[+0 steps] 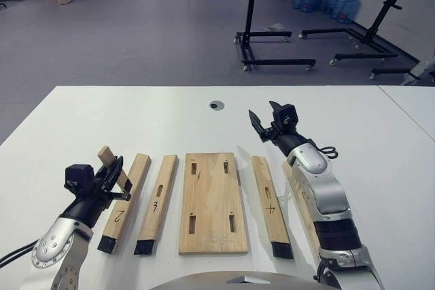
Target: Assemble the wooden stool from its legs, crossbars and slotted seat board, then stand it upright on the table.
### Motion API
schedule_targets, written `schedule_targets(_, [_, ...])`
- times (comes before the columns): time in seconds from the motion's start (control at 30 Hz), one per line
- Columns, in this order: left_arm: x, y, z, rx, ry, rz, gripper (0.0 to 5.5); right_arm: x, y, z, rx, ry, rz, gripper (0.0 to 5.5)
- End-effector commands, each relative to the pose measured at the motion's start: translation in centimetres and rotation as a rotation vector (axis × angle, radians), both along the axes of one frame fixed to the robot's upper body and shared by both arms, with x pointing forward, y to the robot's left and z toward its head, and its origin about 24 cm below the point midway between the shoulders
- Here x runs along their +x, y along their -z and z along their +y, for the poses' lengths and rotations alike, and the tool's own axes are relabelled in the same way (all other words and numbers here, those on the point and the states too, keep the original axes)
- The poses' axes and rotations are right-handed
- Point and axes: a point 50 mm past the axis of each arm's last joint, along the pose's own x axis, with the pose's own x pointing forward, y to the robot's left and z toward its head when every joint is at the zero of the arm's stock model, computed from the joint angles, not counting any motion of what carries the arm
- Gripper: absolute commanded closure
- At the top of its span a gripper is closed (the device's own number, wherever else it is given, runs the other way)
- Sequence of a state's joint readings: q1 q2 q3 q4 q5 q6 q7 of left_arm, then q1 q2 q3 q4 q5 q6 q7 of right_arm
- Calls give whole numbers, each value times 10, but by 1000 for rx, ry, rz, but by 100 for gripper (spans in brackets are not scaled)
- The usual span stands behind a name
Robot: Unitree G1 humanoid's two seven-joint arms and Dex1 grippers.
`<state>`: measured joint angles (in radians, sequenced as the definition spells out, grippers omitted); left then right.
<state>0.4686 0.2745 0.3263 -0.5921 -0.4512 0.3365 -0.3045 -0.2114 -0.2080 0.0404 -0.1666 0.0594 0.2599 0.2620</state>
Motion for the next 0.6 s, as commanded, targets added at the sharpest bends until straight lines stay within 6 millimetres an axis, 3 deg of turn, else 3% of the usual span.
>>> schedule_targets(0.03, [1, 3, -2, 31, -11, -20, 512, -3, 3, -2, -7, 12, 17, 215])
schedule_targets(0.6, [8, 24, -7, 18, -91, 0, 512, 3, 1, -2, -39, -52, 37, 215])
